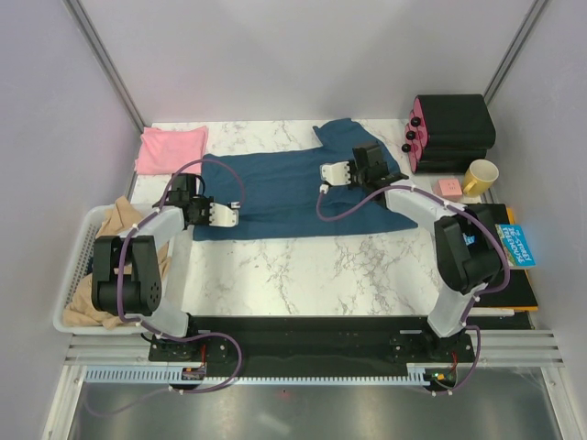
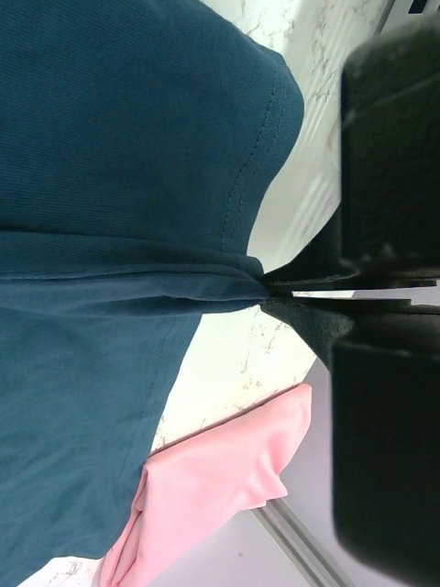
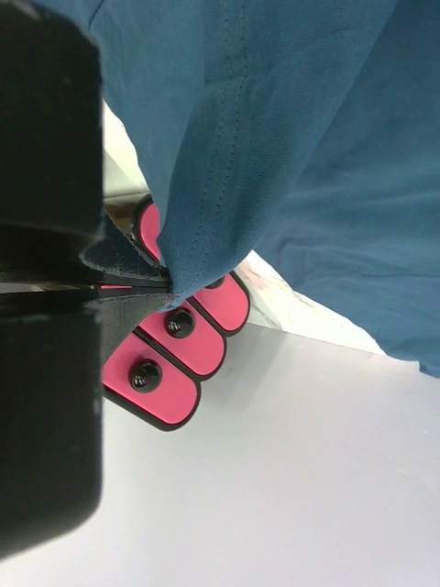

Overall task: Fold and stack the t-shirts
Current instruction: Fold the tshirt

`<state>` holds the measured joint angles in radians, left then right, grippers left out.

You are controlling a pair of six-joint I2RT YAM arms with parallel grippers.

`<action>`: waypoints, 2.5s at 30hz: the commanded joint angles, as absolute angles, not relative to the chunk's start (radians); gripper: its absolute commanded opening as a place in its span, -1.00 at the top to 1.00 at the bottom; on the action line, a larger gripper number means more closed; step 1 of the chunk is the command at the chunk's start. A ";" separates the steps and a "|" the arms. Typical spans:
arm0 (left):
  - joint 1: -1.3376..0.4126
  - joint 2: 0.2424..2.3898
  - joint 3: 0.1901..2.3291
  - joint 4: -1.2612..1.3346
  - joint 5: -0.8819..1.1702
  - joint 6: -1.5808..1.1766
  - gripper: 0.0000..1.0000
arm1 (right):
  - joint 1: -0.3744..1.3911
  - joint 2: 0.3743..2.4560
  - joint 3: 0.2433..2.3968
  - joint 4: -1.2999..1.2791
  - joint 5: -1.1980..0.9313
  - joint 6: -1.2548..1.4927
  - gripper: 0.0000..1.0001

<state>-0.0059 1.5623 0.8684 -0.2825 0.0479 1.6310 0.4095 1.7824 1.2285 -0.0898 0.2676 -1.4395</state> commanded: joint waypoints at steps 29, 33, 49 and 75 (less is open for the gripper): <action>-0.002 1.549 0.847 -0.166 0.003 1.569 -0.99 | 0.413 1.949 1.284 0.282 0.458 -1.417 -0.05; -0.002 1.552 0.842 -0.164 0.003 1.565 -0.99 | 0.413 2.006 1.318 0.461 0.540 -1.408 -0.96; -0.003 1.614 0.936 -0.155 0.017 1.507 -0.99 | 0.385 1.832 1.514 -0.615 0.028 -1.201 -0.36; -0.055 1.819 1.335 -0.607 0.219 1.534 -0.65 | 0.446 2.003 1.598 -0.789 -0.043 -1.164 0.03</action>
